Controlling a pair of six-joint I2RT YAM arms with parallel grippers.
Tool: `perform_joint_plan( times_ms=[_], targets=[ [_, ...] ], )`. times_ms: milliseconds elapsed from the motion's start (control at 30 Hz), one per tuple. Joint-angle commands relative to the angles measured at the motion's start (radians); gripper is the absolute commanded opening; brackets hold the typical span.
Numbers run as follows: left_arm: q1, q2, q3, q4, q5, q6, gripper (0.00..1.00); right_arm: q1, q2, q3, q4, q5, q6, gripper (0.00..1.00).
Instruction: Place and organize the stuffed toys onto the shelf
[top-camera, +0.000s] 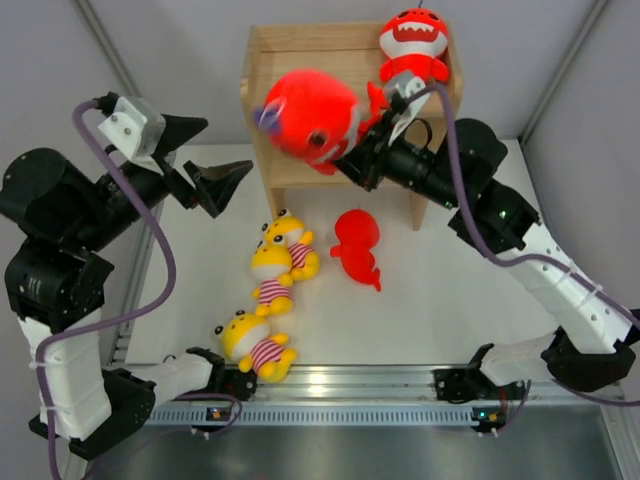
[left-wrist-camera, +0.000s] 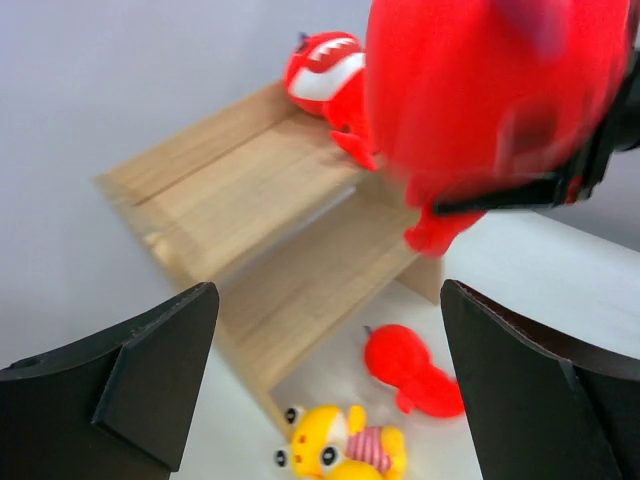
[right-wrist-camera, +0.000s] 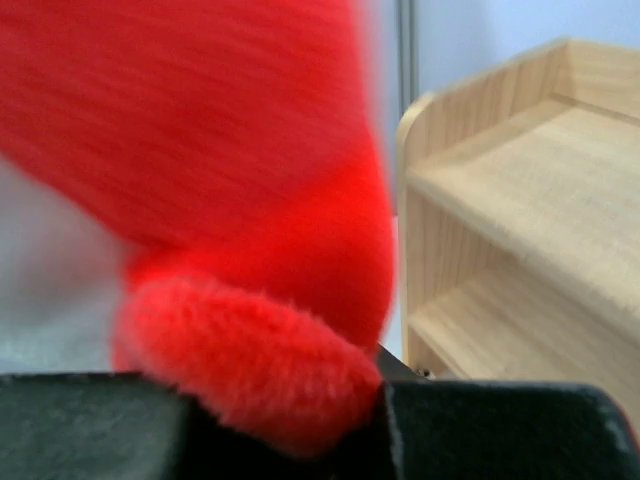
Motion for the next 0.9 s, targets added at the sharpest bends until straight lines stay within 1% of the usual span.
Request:
perform_joint_plan(
  times_ms=[0, 67, 133, 167, 267, 367, 433, 533, 600, 700, 733, 833, 867],
  targets=[
    [0.006, 0.017, -0.009, 0.004, -0.240, 0.078, 0.99, -0.076, 0.096, 0.188, -0.024, -0.060, 0.290, 0.00],
    [0.007, 0.008, -0.038, 0.004, -0.226, 0.081, 0.99, -0.140, 0.144, 0.242, -0.019, -0.063, 0.358, 0.00],
    [0.006, 0.002, -0.055, 0.002, -0.200, 0.087, 0.99, -0.195, 0.239, 0.325, 0.010, -0.109, 0.437, 0.00],
    [0.006, 0.002, -0.057, 0.002, -0.192, 0.092, 0.99, -0.209, 0.239, 0.357, 0.009, -0.109, 0.453, 0.00],
    [0.006, 0.000, -0.058, 0.002, -0.182, 0.096, 0.98, -0.237, 0.387, 0.496, -0.054, -0.143, 0.486, 0.00],
    [0.006, 0.000, -0.065, 0.002, -0.175, 0.098, 0.98, -0.260, 0.475, 0.558, -0.062, -0.178, 0.544, 0.00],
    [0.006, -0.004, -0.072, 0.002, -0.169, 0.098, 0.98, -0.277, 0.504, 0.569, -0.057, -0.187, 0.587, 0.03],
    [0.006, -0.014, -0.091, 0.002, -0.160, 0.101, 0.98, -0.292, 0.526, 0.564, -0.079, -0.155, 0.592, 0.06],
    [0.006, -0.018, -0.098, 0.002, -0.152, 0.104, 0.98, -0.299, 0.520, 0.551, -0.086, -0.119, 0.587, 0.16],
    [0.004, -0.024, -0.098, 0.002, -0.140, 0.104, 0.98, -0.312, 0.509, 0.525, -0.062, -0.118, 0.604, 0.32],
    [0.006, -0.024, -0.097, 0.002, -0.139, 0.102, 0.98, -0.318, 0.511, 0.525, -0.062, -0.125, 0.605, 0.41],
    [0.006, -0.026, -0.098, 0.001, -0.128, 0.101, 0.98, -0.326, 0.500, 0.522, -0.079, -0.111, 0.596, 0.42],
    [0.006, -0.027, -0.100, 0.001, -0.126, 0.101, 0.98, -0.326, 0.486, 0.511, -0.079, -0.090, 0.593, 0.47]
  ],
)
